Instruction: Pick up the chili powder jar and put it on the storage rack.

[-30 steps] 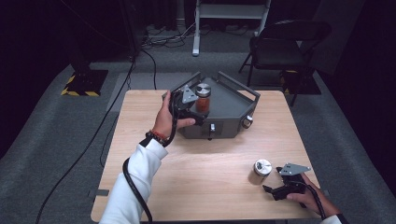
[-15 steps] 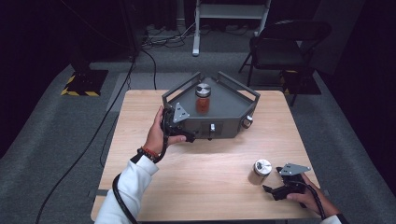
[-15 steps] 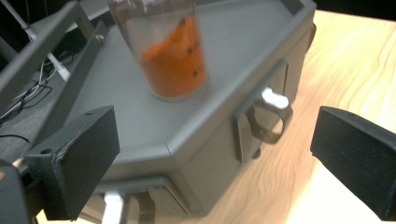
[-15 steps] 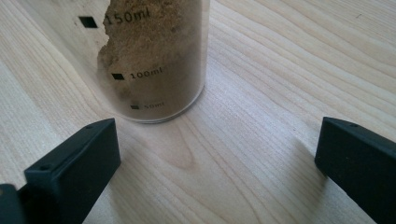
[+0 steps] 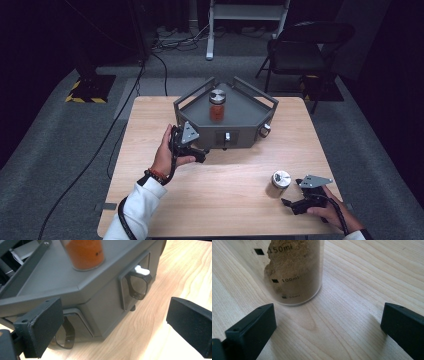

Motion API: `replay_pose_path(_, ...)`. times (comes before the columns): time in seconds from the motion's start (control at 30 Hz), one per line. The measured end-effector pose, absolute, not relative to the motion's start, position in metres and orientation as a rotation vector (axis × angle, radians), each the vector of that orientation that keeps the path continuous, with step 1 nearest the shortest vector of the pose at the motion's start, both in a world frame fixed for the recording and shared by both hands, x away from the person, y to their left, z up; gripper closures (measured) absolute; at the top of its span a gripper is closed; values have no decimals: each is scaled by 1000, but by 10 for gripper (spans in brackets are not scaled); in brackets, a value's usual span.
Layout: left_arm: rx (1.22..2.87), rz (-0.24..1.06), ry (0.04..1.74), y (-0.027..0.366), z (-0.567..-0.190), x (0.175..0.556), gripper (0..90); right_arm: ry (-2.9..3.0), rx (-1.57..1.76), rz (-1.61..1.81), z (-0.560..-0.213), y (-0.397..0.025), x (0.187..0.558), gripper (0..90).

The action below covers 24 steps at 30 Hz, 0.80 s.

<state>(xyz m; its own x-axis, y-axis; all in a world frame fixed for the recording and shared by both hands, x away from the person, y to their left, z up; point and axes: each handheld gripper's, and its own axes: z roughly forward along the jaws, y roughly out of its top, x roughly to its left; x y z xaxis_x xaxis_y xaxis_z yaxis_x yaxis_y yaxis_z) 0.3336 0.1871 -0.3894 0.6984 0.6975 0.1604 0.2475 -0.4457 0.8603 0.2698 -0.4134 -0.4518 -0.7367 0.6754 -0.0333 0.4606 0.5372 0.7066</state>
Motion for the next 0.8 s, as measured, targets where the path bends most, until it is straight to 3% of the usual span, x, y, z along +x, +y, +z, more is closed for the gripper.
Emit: replay_pose_path(0.8, 2100, 620, 742, 189, -423, 314, 10, 2476, 944, 1006, -452, -413, 270, 0)
